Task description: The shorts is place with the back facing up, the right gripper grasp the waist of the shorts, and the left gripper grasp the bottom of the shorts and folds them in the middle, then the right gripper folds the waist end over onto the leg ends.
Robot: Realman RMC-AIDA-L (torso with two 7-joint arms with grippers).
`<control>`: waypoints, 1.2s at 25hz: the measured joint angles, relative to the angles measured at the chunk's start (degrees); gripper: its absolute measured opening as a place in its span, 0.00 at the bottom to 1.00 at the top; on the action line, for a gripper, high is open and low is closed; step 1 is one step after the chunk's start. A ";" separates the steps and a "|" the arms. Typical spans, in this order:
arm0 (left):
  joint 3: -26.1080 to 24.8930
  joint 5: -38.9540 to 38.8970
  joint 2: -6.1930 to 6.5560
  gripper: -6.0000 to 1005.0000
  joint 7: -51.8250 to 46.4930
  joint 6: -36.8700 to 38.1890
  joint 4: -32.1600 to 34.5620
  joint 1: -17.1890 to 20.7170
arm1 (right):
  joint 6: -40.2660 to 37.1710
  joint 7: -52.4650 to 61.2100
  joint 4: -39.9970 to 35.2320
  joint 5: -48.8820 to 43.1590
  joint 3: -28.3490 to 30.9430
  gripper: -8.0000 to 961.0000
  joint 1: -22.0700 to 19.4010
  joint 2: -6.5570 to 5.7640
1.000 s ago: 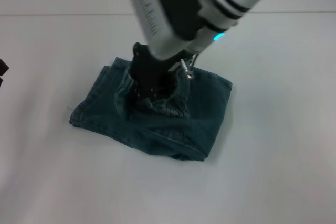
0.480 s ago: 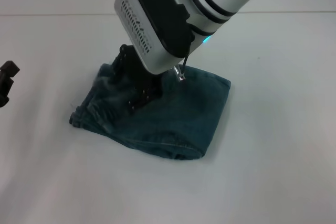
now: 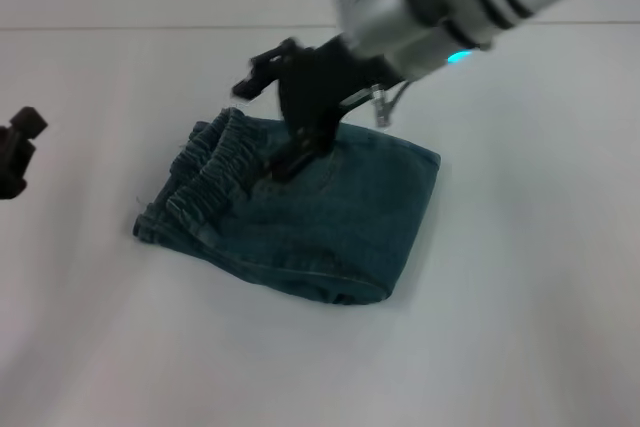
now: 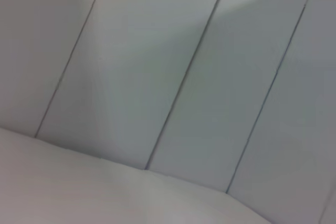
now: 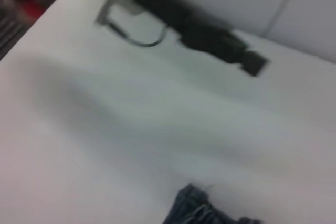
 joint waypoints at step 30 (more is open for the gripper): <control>1.27 30.55 2.99 0.90 4.68 15.26 1.04 -7.03 | -14.88 -33.41 11.43 30.61 10.61 0.95 -47.02 -0.24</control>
